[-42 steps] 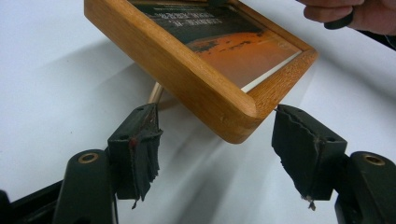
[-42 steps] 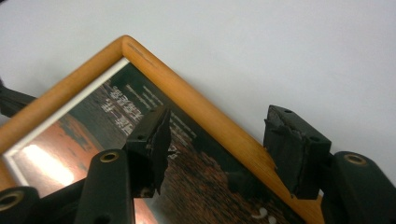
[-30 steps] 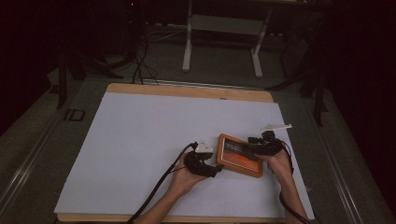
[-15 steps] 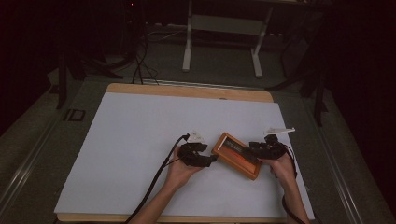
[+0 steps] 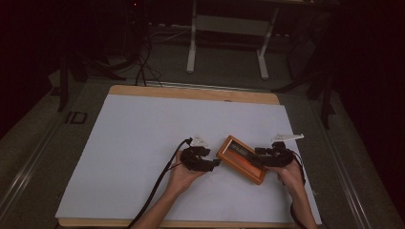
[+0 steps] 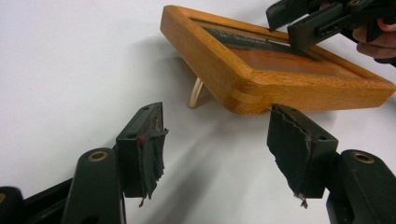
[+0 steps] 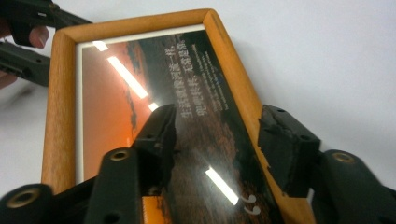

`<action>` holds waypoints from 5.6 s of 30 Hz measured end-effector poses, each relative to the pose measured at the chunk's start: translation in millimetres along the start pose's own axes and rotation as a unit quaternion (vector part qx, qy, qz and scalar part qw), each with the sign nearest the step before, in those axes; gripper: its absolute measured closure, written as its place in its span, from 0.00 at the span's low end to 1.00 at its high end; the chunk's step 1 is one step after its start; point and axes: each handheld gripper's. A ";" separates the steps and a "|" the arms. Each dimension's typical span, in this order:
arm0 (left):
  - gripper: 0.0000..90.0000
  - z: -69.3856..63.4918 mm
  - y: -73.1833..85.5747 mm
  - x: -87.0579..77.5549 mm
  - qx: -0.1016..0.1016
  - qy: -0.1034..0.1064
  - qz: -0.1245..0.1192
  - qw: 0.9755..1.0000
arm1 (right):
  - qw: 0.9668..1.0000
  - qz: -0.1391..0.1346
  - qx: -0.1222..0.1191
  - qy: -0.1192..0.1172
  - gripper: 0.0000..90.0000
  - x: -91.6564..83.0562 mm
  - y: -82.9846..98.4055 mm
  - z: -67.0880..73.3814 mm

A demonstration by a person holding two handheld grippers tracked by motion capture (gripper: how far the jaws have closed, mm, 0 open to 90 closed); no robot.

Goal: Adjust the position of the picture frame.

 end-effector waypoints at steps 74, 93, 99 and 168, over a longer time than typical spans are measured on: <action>0.43 -7.8 -15.8 45.4 -0.107 0.057 0.052 0.991 | 0.995 0.054 0.053 -0.068 0.35 27.3 -12.0 -12.5; 0.57 -18.8 -32.0 33.9 -0.066 0.067 0.023 0.995 | 0.995 0.019 0.063 -0.078 0.41 3.7 -5.7 -9.7; 0.66 -19.1 -36.8 25.2 -0.067 0.092 -0.002 0.993 | 0.995 -0.007 0.050 -0.083 0.50 -10.9 -6.2 -5.2; 0.66 57.3 -5.4 -88.6 -0.099 0.056 -0.078 0.990 | 0.987 -0.040 0.030 -0.152 0.67 62.1 -53.5 83.7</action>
Point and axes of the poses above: each handheld gripper's, and its own axes: x roughly forward along the jaws, y roughly out of its underside, z roughly to its left, and after that the axes turned 2 degrees about z, right-handed
